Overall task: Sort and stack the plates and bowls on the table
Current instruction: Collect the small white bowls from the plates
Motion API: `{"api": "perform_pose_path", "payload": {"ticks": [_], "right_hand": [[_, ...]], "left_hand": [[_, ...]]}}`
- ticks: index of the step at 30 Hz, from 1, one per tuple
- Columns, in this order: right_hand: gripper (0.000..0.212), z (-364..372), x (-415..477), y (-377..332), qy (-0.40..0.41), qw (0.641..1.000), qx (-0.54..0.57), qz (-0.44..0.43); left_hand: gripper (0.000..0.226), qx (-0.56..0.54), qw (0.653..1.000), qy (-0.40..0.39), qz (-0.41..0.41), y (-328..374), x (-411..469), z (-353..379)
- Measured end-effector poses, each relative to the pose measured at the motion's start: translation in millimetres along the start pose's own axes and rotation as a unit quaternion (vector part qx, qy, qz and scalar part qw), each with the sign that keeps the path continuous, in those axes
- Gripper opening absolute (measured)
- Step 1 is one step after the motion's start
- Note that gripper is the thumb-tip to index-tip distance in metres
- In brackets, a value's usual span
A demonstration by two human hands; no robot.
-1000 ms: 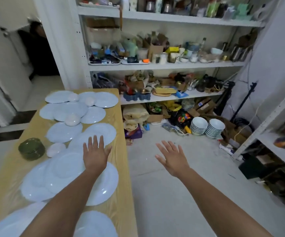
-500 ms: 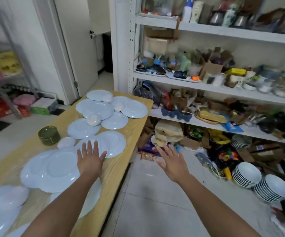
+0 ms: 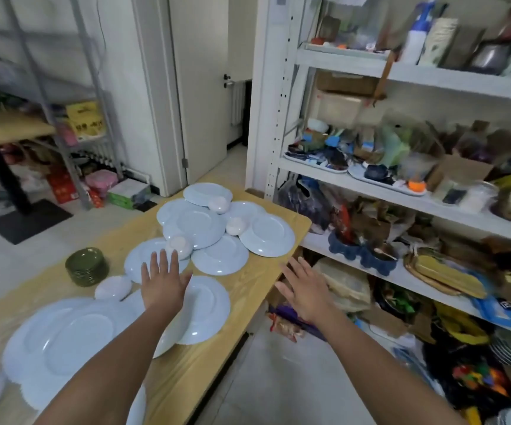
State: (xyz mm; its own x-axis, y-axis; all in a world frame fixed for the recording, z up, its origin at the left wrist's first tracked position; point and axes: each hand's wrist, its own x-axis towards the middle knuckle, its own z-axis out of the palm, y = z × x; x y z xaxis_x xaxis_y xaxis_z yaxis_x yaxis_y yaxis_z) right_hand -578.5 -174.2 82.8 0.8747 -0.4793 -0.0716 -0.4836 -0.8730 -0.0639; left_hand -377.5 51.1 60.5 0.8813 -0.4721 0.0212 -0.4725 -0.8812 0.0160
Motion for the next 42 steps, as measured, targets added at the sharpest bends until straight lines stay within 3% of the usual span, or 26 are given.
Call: {"api": "perform_pose_path", "payload": {"ticks": [11,17,24,32,42], "right_hand": [[0.059,-11,207,29,-0.018,0.996,-0.004,-0.087],[0.059,12,313,20,-0.046,0.981,-0.008,-0.188],[0.058,28,426,21,-0.098,0.965,-0.02,-0.243],[0.061,49,498,22,-0.11,0.935,-0.054,-0.333],[0.063,55,546,-1,-0.036,0.883,-0.16,-0.44]], "left_hand": [[0.064,-0.005,0.996,-0.027,-0.087,24,124,11],[0.065,-0.001,0.981,-0.065,-0.184,14,164,41],[0.065,0.002,0.955,-0.09,-0.281,42,227,51],[0.066,-0.014,0.924,-0.125,-0.362,75,242,66],[0.064,0.007,0.888,-0.154,-0.433,74,210,65]]}}
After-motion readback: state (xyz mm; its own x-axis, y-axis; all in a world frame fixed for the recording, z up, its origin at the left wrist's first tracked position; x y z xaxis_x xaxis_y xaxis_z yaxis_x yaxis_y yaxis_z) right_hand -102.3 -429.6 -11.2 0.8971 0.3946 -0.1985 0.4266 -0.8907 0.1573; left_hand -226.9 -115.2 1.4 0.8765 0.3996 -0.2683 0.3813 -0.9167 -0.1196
